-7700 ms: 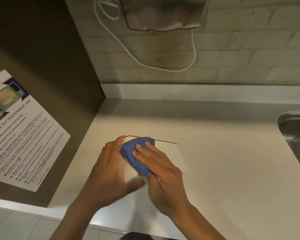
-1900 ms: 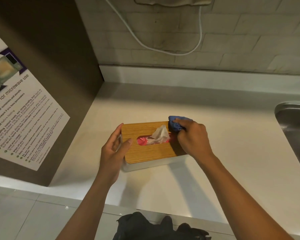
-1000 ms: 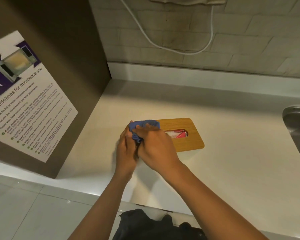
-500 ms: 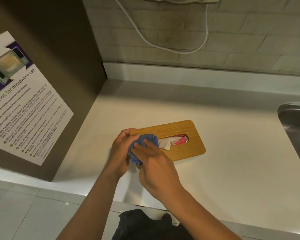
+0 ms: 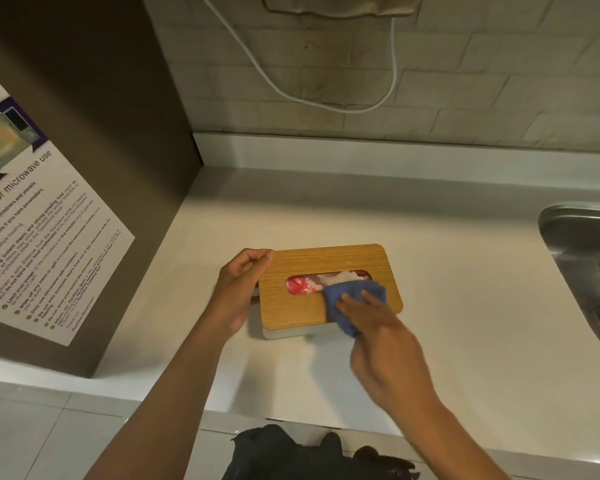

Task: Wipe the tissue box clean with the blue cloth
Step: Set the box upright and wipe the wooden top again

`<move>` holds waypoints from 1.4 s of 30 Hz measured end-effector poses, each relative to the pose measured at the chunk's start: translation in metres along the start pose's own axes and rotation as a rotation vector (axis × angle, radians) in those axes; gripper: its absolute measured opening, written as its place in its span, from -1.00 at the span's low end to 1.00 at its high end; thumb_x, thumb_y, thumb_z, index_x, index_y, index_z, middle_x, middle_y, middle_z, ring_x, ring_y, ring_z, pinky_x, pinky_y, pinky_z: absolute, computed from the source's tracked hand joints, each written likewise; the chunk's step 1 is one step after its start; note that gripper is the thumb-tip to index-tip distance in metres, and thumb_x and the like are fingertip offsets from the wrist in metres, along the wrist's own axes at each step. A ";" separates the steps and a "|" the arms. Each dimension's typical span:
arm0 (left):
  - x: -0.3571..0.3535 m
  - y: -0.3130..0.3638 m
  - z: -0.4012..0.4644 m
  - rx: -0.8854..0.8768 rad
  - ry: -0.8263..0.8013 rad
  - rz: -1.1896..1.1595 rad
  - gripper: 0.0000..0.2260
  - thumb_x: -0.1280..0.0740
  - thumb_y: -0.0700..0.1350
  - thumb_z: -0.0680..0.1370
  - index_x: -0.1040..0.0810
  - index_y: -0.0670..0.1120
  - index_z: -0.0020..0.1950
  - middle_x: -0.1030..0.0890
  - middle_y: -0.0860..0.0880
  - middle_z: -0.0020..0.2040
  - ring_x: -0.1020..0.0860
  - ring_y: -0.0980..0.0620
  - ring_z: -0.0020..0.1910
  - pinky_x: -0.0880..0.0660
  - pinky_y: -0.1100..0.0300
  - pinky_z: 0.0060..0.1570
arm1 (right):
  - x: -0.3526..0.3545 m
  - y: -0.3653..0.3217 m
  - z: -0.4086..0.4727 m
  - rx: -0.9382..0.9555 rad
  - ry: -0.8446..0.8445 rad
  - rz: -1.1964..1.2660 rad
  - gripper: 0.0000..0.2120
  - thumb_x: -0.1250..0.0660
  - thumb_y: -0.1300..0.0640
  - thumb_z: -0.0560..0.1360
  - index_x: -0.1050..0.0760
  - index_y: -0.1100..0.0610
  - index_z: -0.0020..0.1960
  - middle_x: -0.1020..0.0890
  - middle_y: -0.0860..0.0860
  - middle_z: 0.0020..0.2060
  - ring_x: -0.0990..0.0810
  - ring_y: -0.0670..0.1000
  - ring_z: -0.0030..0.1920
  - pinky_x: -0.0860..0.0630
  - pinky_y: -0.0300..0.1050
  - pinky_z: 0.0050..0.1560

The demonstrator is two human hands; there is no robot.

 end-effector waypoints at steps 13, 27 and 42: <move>0.004 0.010 0.022 -0.053 0.024 0.038 -0.88 -0.46 0.04 0.57 -0.70 0.03 0.03 -0.75 -0.09 -0.03 -0.72 0.00 -0.09 -0.65 0.15 -0.18 | -0.022 -0.048 -0.001 0.157 -0.029 0.045 -0.44 -0.41 0.42 0.17 -0.62 0.17 0.16 -0.66 0.03 0.11 -0.60 0.11 0.18 -0.55 0.04 0.17; 0.004 0.010 0.046 -0.069 -0.012 0.090 -0.65 -0.53 0.25 0.35 -0.70 0.10 0.02 -0.75 -0.02 -0.01 -0.73 -0.02 -0.04 -0.67 0.03 -0.02 | -0.032 -0.066 0.019 0.058 0.038 -0.023 -0.45 -0.39 0.40 0.16 -0.62 0.21 0.16 -0.67 0.06 0.10 -0.58 0.15 0.20 -0.47 0.09 0.27; 0.015 0.015 0.061 -0.008 -0.168 0.129 -0.57 -0.51 0.29 0.37 -0.69 0.14 0.17 -0.74 -0.02 0.07 -0.72 -0.01 0.03 -0.63 0.10 -0.08 | -0.004 0.014 0.010 -0.151 0.168 0.089 -0.50 -0.36 0.51 0.34 -0.61 0.15 0.20 -0.59 0.09 0.23 -0.52 0.11 0.28 -0.44 -0.06 0.21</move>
Point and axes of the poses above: each hand's wrist, its own z-axis towards the middle knuckle, its own x-axis out of the back of the hand, y = z × x, the point moved 4 cm from there along z, towards the middle knuckle
